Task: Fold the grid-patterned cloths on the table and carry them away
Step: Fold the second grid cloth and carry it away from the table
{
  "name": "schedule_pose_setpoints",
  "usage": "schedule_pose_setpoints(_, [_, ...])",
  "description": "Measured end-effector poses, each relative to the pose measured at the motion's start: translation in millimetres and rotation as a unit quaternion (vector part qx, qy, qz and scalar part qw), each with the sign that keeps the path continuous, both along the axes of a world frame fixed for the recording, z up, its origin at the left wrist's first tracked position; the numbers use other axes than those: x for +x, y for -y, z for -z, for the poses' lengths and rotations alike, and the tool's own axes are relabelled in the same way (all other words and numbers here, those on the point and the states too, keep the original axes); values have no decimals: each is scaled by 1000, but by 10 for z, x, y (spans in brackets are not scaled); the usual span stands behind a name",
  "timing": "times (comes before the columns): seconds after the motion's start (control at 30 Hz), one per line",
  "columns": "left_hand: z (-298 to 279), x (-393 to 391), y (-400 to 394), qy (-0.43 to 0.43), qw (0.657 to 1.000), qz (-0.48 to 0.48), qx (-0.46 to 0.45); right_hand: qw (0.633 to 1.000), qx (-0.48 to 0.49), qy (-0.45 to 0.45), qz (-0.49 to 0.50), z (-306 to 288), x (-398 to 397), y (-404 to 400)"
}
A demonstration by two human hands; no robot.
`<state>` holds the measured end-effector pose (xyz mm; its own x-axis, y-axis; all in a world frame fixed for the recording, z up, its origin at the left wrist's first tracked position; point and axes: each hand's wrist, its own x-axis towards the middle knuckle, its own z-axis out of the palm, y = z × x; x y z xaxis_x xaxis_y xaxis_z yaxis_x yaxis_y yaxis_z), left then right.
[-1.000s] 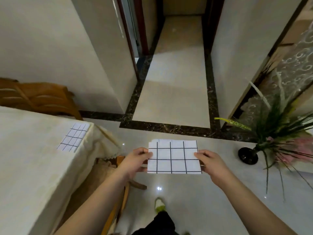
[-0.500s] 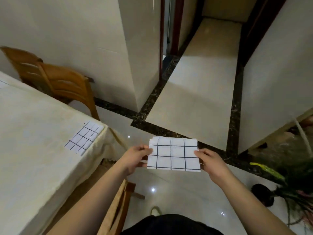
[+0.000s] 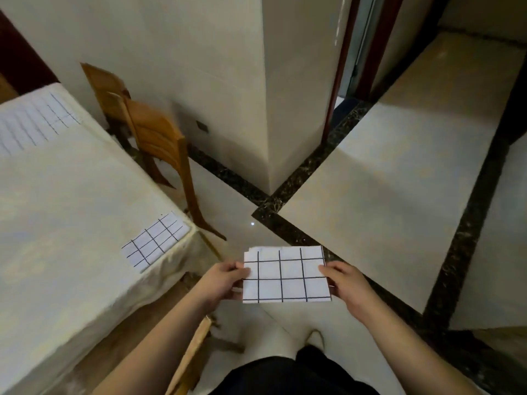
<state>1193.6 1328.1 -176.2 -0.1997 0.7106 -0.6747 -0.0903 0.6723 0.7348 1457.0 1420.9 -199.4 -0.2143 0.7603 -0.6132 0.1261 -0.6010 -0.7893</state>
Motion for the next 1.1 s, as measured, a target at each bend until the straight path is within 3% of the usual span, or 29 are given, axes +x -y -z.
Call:
schedule_pose_setpoints(0.27, [-162, -21, -228, -19, 991, -133, 5, 988, 6, -11, -156, 17, -402, -903])
schedule_pose_setpoints(0.67, [17, -585, 63, -61, 949, -310, 4, 931, 11, 7, -364, 54, -1700, -1340])
schedule_pose_setpoints(0.97, [245, -1319, 294, -94, 914, -395, 15, 881, 13, 36, -472, 85, -2898, -1317])
schedule_pose_setpoints(1.1, [384, -1636, 375, -107, 905, -411, -15, 880, 11, 44, -472, 165, -3294, -1236])
